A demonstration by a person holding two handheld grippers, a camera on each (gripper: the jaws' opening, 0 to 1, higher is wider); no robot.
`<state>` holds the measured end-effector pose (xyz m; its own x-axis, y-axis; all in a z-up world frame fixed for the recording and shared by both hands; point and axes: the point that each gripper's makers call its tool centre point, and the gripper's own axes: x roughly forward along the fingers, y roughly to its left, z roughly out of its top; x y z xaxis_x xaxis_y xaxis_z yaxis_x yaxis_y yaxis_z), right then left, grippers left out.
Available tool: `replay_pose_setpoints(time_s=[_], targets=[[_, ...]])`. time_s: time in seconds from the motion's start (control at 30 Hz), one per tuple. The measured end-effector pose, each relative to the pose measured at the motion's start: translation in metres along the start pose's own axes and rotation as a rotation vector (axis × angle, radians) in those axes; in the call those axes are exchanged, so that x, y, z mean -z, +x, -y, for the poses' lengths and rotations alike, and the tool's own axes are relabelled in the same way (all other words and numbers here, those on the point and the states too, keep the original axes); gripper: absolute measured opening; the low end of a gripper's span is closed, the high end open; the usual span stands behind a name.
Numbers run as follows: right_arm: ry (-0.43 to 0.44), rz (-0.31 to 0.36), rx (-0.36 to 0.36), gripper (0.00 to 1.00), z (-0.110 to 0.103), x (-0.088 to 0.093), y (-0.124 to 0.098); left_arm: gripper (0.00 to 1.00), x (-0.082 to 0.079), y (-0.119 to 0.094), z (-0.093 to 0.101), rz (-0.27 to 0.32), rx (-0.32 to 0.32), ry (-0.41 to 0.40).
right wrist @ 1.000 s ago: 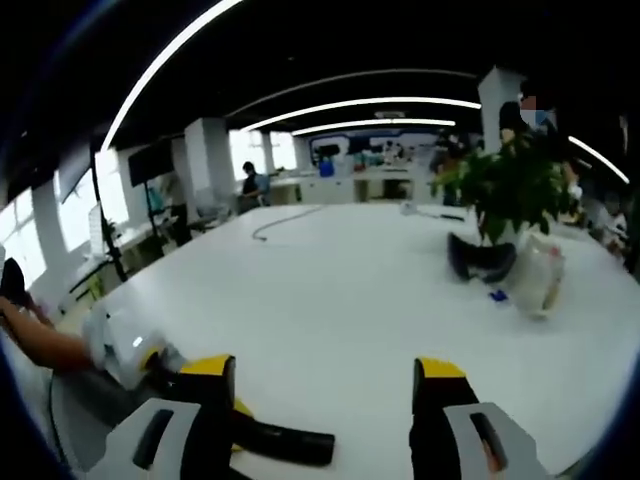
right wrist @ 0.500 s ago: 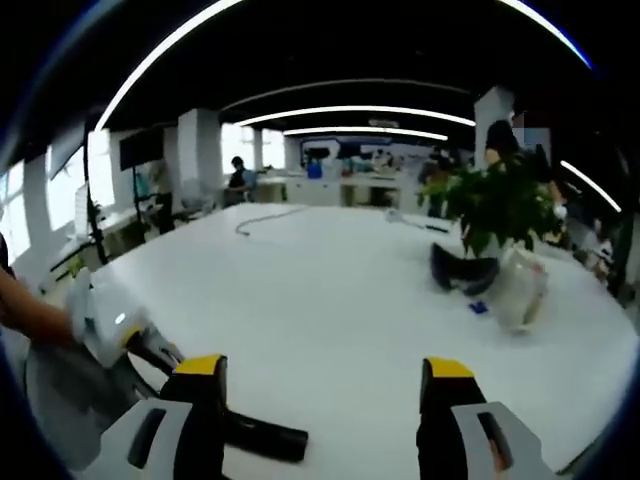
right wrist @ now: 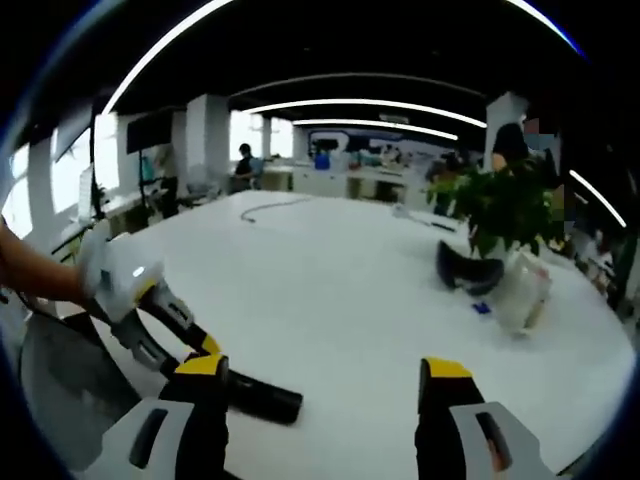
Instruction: Press the specified remote control buttons in sequence, fully releasing each button before pressing the next.
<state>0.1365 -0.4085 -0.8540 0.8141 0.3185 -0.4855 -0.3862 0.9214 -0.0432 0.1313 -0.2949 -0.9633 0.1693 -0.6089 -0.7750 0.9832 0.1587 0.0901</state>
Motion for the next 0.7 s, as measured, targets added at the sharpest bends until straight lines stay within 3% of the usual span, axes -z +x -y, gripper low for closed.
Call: replay_pose_setpoints(time_s=[0.7], targets=[[-0.002, -0.044, -0.001, 0.72, 0.001, 0.009, 0.003, 0.23, 0.001, -0.011, -0.088, -0.068, -0.108, 0.113]])
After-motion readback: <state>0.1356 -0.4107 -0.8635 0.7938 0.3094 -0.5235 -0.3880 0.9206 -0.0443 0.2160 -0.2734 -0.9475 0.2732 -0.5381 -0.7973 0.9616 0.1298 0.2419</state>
